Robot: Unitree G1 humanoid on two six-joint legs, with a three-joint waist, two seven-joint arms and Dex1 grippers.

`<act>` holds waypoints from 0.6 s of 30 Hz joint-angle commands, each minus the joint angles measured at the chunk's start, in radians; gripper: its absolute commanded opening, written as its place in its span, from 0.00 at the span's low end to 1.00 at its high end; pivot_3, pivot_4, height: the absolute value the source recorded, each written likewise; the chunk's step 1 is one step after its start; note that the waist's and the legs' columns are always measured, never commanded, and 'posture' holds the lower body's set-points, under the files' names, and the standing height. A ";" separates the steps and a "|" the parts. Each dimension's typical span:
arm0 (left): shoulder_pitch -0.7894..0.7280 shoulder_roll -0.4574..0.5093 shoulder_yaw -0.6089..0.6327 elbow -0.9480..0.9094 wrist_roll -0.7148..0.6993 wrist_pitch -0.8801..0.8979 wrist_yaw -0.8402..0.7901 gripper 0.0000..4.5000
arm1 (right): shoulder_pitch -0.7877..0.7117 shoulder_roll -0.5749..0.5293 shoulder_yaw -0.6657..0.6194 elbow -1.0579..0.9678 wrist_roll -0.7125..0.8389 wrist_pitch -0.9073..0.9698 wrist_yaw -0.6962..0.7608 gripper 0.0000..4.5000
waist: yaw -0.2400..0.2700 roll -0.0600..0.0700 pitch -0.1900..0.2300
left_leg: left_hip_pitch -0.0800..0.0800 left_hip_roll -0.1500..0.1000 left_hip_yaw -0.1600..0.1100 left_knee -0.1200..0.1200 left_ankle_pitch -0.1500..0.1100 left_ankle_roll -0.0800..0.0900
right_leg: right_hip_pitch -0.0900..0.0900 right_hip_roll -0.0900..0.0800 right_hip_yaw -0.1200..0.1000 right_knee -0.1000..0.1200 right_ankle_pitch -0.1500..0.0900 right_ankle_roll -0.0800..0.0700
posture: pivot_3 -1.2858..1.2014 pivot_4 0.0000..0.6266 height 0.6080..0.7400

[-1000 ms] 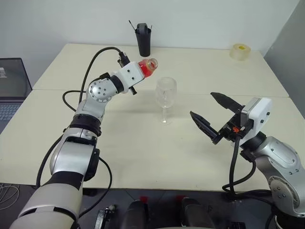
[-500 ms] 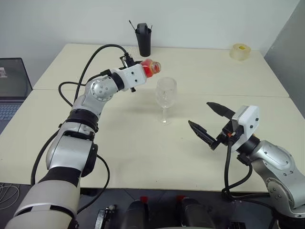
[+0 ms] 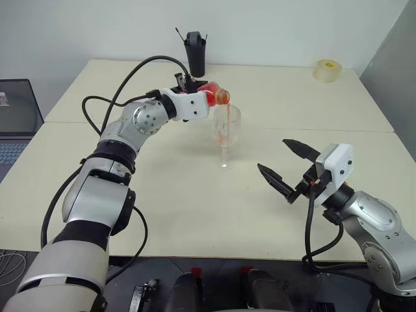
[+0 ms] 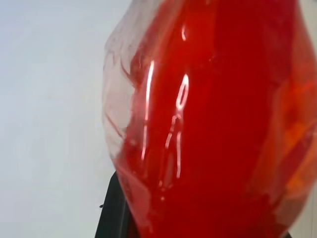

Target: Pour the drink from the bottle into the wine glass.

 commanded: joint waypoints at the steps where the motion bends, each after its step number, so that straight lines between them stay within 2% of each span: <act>1: -0.053 0.020 0.002 -0.011 0.005 -0.021 0.041 0.19 | 0.000 -0.009 -0.010 -0.030 -0.006 -0.010 -0.007 1.00 | 0.000 0.000 0.000 | 0.000 0.000 0.000 0.000 0.001 -0.002 | 0.000 0.000 0.000 0.000 0.000 0.000 | 0.52 0.24 1.00; 18: -0.066 0.057 -0.053 -0.013 0.093 -0.040 0.131 0.19 | -0.006 -0.021 -0.002 -0.004 -0.018 -0.025 0.018 1.00 | 0.000 0.000 0.000 | 0.000 0.000 0.000 0.000 0.001 -0.002 | 0.000 0.000 0.000 0.000 0.000 0.000 | 0.52 0.24 1.00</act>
